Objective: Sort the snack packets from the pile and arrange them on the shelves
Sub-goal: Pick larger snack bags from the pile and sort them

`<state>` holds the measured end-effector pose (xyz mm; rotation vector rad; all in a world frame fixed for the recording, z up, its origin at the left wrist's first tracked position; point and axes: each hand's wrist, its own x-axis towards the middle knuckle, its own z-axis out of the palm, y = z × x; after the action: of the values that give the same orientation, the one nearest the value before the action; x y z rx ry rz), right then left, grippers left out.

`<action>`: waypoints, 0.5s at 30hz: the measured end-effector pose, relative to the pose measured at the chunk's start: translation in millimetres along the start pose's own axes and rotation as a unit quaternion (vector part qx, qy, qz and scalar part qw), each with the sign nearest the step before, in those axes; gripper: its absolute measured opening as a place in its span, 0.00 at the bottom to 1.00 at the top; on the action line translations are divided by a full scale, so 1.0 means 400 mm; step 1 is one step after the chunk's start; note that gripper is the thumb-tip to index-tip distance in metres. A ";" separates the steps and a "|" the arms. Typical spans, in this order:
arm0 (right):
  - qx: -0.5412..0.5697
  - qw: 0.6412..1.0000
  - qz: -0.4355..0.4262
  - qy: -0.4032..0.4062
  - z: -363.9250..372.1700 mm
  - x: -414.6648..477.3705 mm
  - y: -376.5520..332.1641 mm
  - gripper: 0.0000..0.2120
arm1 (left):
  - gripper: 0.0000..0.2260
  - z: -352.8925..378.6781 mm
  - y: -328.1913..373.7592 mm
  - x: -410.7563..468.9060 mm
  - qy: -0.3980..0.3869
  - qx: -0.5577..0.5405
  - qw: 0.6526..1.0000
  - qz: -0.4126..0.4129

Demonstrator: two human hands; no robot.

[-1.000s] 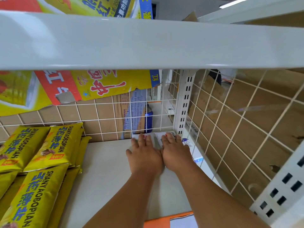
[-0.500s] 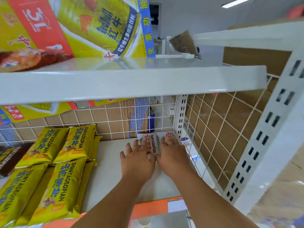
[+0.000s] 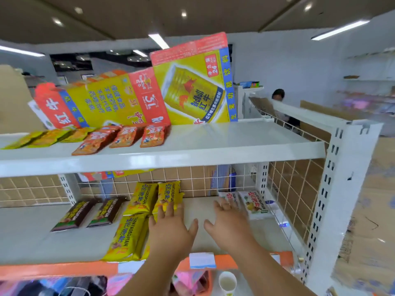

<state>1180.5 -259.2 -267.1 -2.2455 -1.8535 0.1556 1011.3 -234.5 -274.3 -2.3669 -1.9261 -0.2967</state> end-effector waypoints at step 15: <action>0.130 0.947 -0.280 0.085 -0.215 -0.342 -0.978 0.33 | 0.34 -0.582 -0.812 -0.429 0.160 0.047 0.965 -0.202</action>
<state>799.5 -332.9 -98.4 -1.4459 -2.1397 0.0954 637.6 -373.4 -100.6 -1.7223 -2.1786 -0.5579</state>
